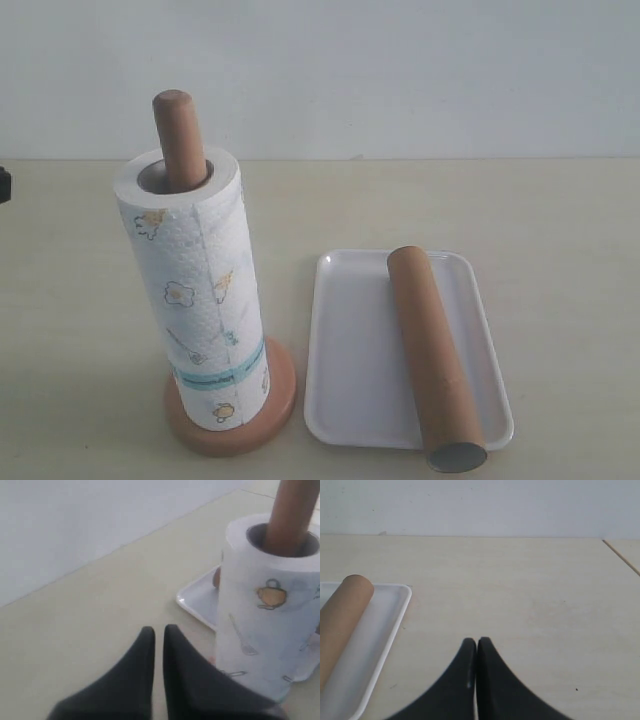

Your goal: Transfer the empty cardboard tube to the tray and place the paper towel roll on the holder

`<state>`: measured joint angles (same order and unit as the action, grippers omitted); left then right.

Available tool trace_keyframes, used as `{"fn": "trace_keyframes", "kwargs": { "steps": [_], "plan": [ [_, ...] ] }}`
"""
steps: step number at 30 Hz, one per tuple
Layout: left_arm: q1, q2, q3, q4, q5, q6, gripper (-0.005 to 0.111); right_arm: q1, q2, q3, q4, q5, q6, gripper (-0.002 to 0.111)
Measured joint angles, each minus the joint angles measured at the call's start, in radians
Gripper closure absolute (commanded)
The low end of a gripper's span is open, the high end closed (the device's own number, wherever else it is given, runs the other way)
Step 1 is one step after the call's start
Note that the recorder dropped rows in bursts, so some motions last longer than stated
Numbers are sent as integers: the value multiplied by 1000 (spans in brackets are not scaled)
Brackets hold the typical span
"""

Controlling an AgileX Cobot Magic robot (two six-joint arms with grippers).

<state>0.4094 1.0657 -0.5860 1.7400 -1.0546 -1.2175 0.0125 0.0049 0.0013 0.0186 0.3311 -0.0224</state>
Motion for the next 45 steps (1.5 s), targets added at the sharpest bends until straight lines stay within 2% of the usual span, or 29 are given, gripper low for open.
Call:
{"fn": "trace_keyframes", "kwargs": {
  "steps": [7,10,15,24,26,30,32,33,36,38,41,43,45],
  "plan": [
    [0,-276,12,0,366,-44,101,0,0,0,0,0,0,109],
    [0,-420,36,-1,521,-188,101,0,0,0,0,0,0,109],
    [0,-591,72,-3,696,-452,101,0,0,0,0,0,0,109],
    [0,-666,87,-14,776,-776,101,0,0,0,0,0,0,109],
    [0,-666,88,-52,780,-831,101,0,0,0,0,0,0,109],
    [0,-666,102,-230,811,-844,101,0,0,0,0,0,0,109],
    [0,-666,119,-387,858,-737,101,0,0,0,0,0,0,109],
    [0,-666,131,-492,890,-625,101,0,0,0,0,0,0,109],
    [0,-666,176,-833,997,-147,101,0,0,0,0,0,0,109],
    [0,-666,207,-1057,1068,284,101,0,0,0,0,0,0,109],
    [0,-666,258,-1326,1109,748,101,0,0,0,0,0,0,109],
    [0,-666,282,-1447,1117,925,101,0,0,0,0,0,0,109],
    [0,-666,301,-1515,1119,1015,101,0,0,0,0,0,0,109]
  ]
}}
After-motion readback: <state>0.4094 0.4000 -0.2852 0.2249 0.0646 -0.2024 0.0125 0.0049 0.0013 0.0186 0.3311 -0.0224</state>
